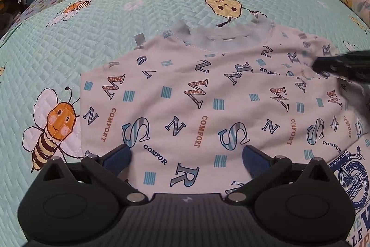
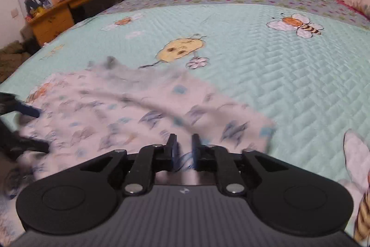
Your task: Fold clothes
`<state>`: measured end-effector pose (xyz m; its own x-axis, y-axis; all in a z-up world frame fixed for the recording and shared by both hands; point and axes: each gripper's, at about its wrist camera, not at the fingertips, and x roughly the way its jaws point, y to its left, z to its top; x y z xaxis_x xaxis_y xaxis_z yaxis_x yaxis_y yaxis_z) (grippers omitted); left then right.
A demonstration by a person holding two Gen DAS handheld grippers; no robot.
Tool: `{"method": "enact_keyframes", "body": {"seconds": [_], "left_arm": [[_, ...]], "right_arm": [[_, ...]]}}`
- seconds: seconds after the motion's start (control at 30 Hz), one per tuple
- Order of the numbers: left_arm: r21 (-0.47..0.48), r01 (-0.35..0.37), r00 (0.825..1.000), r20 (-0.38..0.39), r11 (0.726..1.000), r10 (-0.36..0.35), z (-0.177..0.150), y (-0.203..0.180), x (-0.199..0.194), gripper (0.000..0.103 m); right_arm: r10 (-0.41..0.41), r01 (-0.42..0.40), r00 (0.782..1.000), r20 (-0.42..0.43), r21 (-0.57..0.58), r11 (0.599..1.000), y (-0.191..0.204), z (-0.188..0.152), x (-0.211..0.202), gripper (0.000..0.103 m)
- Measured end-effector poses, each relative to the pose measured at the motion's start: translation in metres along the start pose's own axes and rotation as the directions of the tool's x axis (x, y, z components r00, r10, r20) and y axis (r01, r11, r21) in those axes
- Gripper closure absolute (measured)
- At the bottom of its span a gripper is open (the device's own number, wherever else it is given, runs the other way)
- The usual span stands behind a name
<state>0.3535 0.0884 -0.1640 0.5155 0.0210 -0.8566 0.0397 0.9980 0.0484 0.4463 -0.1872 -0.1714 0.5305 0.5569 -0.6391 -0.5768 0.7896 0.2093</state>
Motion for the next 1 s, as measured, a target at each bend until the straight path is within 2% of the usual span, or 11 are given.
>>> {"method": "enact_keyframes", "body": {"seconds": [0.17, 0.3, 0.4, 0.47, 0.57, 0.73, 0.83, 0.87, 0.9, 0.93, 1.0], "left_arm": [[-0.004, -0.002, 1.000, -0.008, 1.000, 0.002, 0.001, 0.000, 0.000, 0.000], [-0.001, 0.000, 1.000, -0.002, 1.000, 0.000, 0.000, 0.000, 0.001, 0.000], [-0.003, -0.005, 1.000, 0.003, 1.000, 0.005, -0.001, 0.000, 0.001, 0.000], [-0.003, -0.008, 1.000, 0.003, 1.000, 0.008, -0.001, -0.001, 0.001, 0.000], [-0.004, -0.009, 1.000, 0.000, 1.000, 0.009, 0.000, -0.001, 0.001, 0.000], [-0.002, -0.010, 1.000, 0.000, 1.000, 0.010, -0.001, -0.001, 0.001, 0.000], [-0.002, -0.014, 1.000, 0.004, 1.000, 0.014, -0.001, -0.002, 0.001, 0.000], [-0.003, -0.016, 1.000, 0.004, 1.000, 0.016, -0.001, -0.002, 0.001, 0.000], [-0.004, -0.017, 1.000, 0.004, 1.000, 0.017, -0.001, -0.002, 0.001, 0.000], [-0.005, -0.017, 1.000, 0.005, 1.000, 0.017, -0.001, -0.002, 0.000, 0.000], [-0.005, -0.017, 1.000, 0.005, 1.000, 0.017, -0.001, -0.003, 0.001, 0.000]], "right_arm": [[-0.017, 0.007, 0.998, 0.058, 0.176, 0.984, -0.026, 0.021, 0.001, 0.089], [0.021, -0.052, 0.990, 0.142, 0.215, 0.975, -0.021, 0.012, -0.024, 0.083], [0.013, -0.032, 0.995, 0.094, 0.199, 0.979, -0.019, 0.006, -0.022, 0.076], [-0.009, 0.001, 0.999, 0.044, 0.190, 0.982, -0.025, 0.001, -0.009, 0.083], [-0.011, -0.014, 0.996, 0.091, 0.277, 0.961, -0.039, 0.000, -0.008, 0.094], [-0.025, -0.025, 0.983, 0.183, 0.270, 0.962, -0.023, -0.004, -0.042, 0.078], [-0.022, -0.013, 0.991, 0.134, 0.259, 0.966, -0.025, -0.014, -0.042, 0.073], [-0.051, 0.023, 0.994, 0.097, 0.266, 0.964, -0.034, -0.019, -0.034, 0.076], [-0.072, 0.049, 0.995, 0.072, 0.279, 0.959, -0.043, -0.023, -0.028, 0.092], [-0.066, 0.032, 0.994, 0.093, 0.321, 0.947, -0.053, -0.024, -0.030, 0.098], [-0.076, 0.020, 0.989, 0.126, 0.398, 0.917, -0.061, -0.023, -0.040, 0.093]]}}
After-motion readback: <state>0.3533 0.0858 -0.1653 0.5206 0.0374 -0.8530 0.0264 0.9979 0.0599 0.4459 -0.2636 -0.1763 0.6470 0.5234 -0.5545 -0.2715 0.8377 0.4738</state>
